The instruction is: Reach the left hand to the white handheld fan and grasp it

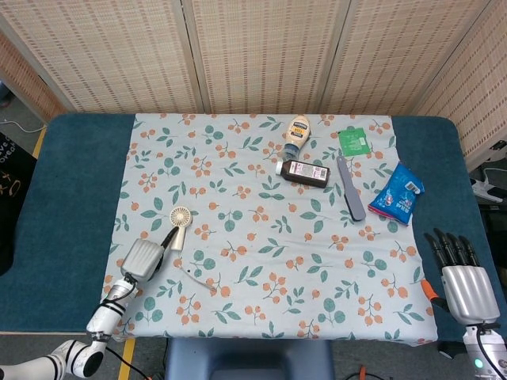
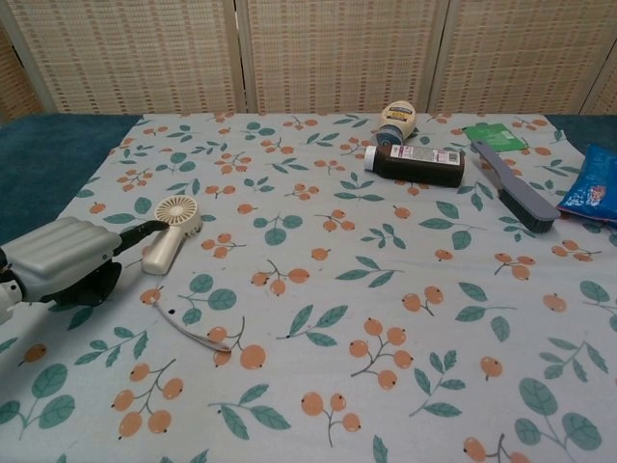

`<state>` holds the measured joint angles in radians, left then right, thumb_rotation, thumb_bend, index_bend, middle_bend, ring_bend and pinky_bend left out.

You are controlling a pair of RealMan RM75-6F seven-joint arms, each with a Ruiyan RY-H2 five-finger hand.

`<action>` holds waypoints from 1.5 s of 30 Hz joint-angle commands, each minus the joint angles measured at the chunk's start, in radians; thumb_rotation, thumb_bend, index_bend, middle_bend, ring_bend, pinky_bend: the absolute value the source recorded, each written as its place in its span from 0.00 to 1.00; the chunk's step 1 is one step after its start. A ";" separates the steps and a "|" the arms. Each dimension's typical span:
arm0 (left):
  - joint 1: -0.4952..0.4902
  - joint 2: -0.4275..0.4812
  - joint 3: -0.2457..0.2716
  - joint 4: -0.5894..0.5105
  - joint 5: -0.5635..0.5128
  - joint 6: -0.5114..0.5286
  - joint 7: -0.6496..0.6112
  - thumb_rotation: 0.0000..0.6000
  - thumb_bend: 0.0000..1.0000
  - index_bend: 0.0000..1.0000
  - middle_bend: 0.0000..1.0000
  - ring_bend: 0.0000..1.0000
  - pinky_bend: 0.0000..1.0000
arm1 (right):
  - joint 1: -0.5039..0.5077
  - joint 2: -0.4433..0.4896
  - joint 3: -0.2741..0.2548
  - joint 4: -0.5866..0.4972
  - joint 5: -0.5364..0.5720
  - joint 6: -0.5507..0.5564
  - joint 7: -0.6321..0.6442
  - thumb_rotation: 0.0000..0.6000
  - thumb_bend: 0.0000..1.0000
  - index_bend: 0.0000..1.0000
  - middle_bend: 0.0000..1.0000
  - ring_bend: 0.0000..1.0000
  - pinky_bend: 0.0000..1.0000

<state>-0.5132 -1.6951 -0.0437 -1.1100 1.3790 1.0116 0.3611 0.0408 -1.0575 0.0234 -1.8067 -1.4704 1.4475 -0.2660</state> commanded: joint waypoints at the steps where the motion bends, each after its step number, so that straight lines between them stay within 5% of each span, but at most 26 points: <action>1: -0.001 -0.006 0.004 0.010 -0.005 -0.007 0.009 1.00 0.86 0.00 0.93 0.75 0.98 | 0.000 0.000 0.000 0.000 0.000 0.000 0.000 1.00 0.22 0.00 0.00 0.00 0.00; 22: 0.000 -0.006 0.019 0.016 -0.017 -0.014 0.033 1.00 0.86 0.00 0.93 0.75 0.98 | 0.000 -0.003 -0.004 0.000 -0.003 0.002 -0.004 1.00 0.21 0.00 0.00 0.00 0.00; 39: 0.064 0.119 0.018 -0.190 0.191 0.338 -0.068 1.00 0.75 0.00 0.89 0.73 0.97 | -0.012 0.010 -0.023 -0.026 -0.040 0.019 -0.004 1.00 0.21 0.00 0.00 0.00 0.00; 42: 0.109 0.193 0.048 -0.288 0.207 0.389 -0.058 1.00 0.64 0.00 0.73 0.62 0.86 | -0.016 0.016 -0.027 -0.031 -0.055 0.027 0.001 1.00 0.21 0.00 0.00 0.00 0.00; 45: 0.190 0.325 0.120 -0.450 0.172 0.404 -0.066 1.00 0.49 0.00 0.24 0.20 0.48 | -0.021 0.024 -0.032 -0.035 -0.067 0.037 0.007 1.00 0.21 0.00 0.00 0.00 0.00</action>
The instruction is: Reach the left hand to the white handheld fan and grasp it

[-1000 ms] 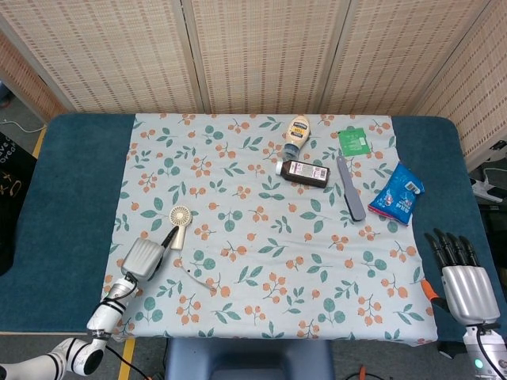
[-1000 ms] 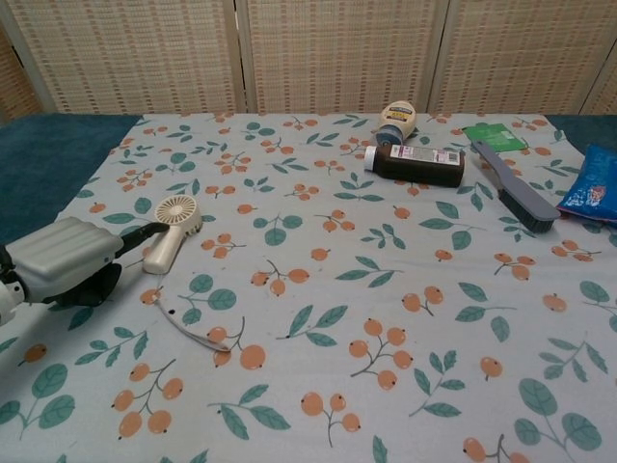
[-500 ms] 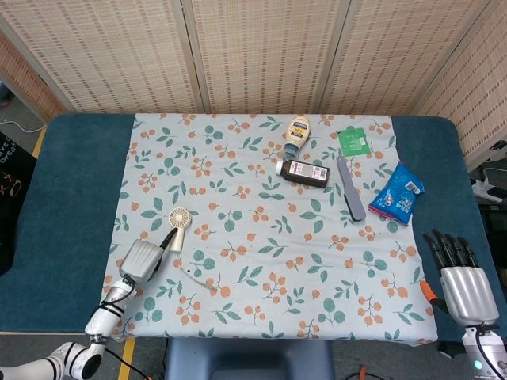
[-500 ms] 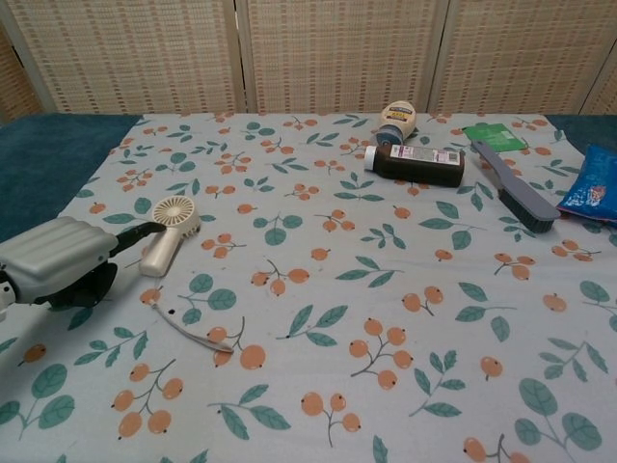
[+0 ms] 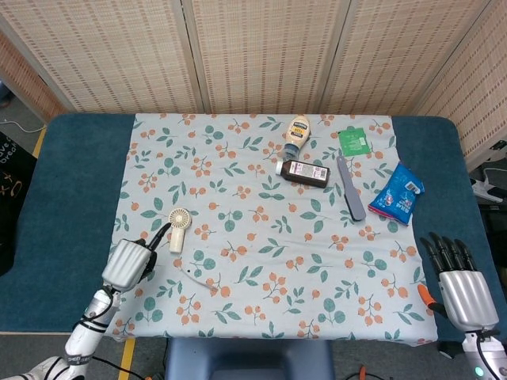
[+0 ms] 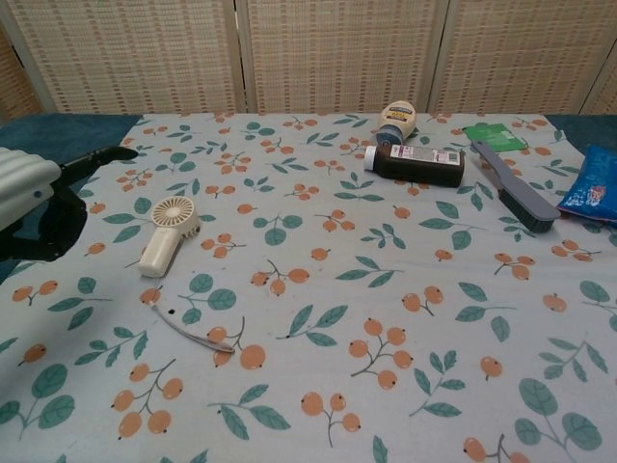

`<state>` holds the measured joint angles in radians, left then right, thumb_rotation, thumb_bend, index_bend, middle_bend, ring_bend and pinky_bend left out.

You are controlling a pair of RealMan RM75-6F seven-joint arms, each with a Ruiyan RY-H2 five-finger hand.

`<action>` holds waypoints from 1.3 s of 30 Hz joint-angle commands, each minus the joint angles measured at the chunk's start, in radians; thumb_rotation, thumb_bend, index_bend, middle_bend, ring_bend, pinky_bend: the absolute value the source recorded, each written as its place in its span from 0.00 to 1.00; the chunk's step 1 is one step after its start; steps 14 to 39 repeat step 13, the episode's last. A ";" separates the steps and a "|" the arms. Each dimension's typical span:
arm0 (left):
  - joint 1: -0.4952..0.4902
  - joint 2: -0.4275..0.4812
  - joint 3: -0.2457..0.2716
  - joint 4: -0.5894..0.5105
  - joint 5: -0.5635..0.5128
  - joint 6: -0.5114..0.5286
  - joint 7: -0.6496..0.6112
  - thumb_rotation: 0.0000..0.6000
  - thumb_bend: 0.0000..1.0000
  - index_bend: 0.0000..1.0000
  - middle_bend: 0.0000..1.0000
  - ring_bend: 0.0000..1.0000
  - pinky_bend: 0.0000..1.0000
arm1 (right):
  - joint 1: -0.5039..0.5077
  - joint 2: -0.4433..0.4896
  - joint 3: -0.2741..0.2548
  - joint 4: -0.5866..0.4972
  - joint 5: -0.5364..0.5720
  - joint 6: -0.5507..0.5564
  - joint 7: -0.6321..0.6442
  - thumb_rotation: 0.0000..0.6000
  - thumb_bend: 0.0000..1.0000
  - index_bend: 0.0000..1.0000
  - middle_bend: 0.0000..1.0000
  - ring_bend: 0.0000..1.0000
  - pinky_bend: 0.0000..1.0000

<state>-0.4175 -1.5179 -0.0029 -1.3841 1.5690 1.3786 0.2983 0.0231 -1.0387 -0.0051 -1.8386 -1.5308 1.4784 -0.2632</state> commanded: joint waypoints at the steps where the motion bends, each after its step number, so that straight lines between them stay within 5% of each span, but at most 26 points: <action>1: 0.122 0.192 0.106 -0.225 -0.024 0.050 -0.021 1.00 0.47 0.00 0.13 0.11 0.37 | -0.006 0.008 -0.004 -0.005 -0.010 0.009 0.006 1.00 0.21 0.00 0.00 0.00 0.00; 3: 0.194 0.269 0.157 -0.288 -0.016 0.118 -0.099 1.00 0.43 0.00 0.00 0.00 0.17 | -0.012 0.015 -0.008 -0.011 -0.018 0.018 0.007 1.00 0.21 0.00 0.00 0.00 0.00; 7: 0.257 0.353 0.184 -0.310 0.004 0.190 -0.168 1.00 0.37 0.00 0.00 0.00 0.08 | -0.020 0.020 -0.016 -0.023 -0.037 0.030 -0.001 1.00 0.21 0.00 0.00 0.00 0.00; 39: 0.292 0.395 0.162 -0.303 0.005 0.227 -0.188 0.99 0.36 0.00 0.00 0.00 0.06 | -0.028 0.011 -0.028 -0.030 -0.068 0.039 -0.021 1.00 0.21 0.00 0.00 0.00 0.00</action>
